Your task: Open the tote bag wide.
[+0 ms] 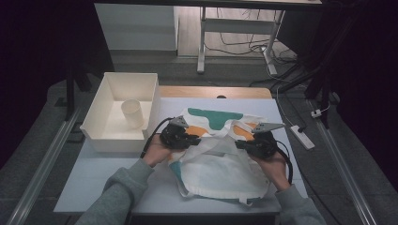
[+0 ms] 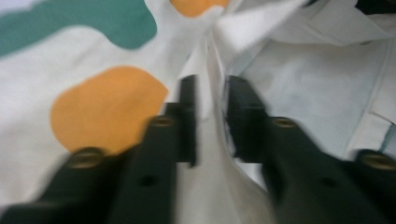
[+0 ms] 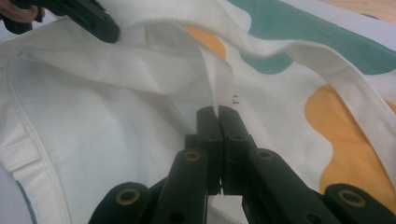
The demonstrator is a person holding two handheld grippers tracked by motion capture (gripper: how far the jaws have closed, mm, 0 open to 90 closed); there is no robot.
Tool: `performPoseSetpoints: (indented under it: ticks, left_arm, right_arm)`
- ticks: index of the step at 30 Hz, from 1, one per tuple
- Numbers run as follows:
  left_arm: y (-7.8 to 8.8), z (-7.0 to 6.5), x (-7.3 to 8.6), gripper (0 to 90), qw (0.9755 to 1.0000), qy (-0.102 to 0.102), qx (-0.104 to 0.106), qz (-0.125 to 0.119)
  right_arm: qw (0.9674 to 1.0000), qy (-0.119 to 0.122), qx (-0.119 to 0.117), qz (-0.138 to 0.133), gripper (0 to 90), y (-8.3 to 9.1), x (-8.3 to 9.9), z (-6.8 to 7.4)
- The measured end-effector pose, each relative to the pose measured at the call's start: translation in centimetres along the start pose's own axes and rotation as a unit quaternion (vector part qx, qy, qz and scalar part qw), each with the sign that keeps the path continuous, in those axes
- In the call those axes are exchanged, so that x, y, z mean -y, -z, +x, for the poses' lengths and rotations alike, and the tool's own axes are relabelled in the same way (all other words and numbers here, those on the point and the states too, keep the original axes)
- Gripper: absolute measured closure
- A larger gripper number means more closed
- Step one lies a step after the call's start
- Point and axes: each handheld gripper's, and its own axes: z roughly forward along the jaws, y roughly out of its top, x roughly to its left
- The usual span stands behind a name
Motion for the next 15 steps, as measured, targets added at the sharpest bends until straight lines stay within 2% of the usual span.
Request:
performPoseSetpoints:
  ticks: [1,2,4,9,11,12,13,14,15]
  left_arm:
    - [0.2,-0.3,-0.2,62.8,0.9999,-0.005,-0.008,-0.01]
    - [0.3,-0.6,-0.4,54.6,0.9997,-0.009,-0.013,-0.019]
    - [0.6,-1.3,-1.1,44.5,0.9988,-0.023,-0.024,-0.036]
    - [0.2,-3.0,-3.1,41.8,0.9957,-0.072,-0.033,-0.047]
    - [-0.5,-3.3,-3.8,46.6,0.9948,-0.087,-0.034,-0.042]
    - [-1.0,-3.3,-4.0,46.6,0.9948,-0.09,-0.027,-0.04]
    - [-1.5,-3.2,-4.2,51.5,0.9946,-0.094,-0.026,-0.036]
    - [-1.8,-3.1,-4.4,63.2,0.9944,-0.095,-0.032,-0.032]
    - [-2.2,-2.7,-4.8,81.9,0.995,-0.088,-0.036,-0.032]
  right_arm:
    - [1.0,0.0,-0.001,0.0,88.8,0.1,0.0,0.1]
    - [1.0,-0.001,-0.002,0.0,88.8,0.0,0.0,0.1]
    - [1.0,-0.003,-0.002,0.002,88.8,-0.3,0.0,0.0]
    - [1.0,-0.006,-0.006,0.003,88.8,-0.7,0.0,-0.2]
    - [0.9999,-0.007,-0.008,0.003,88.8,-0.7,-0.1,0.0]
    - [0.9999,-0.007,-0.008,0.003,88.8,-0.7,-0.1,0.0]
    - [0.9999,-0.007,-0.007,0.003,88.8,-0.7,-0.1,0.0]
    - [0.9999,-0.007,-0.007,0.002,88.8,-0.7,-0.1,0.0]
    - [0.9999,-0.007,-0.007,0.002,88.8,-0.6,-0.1,0.1]
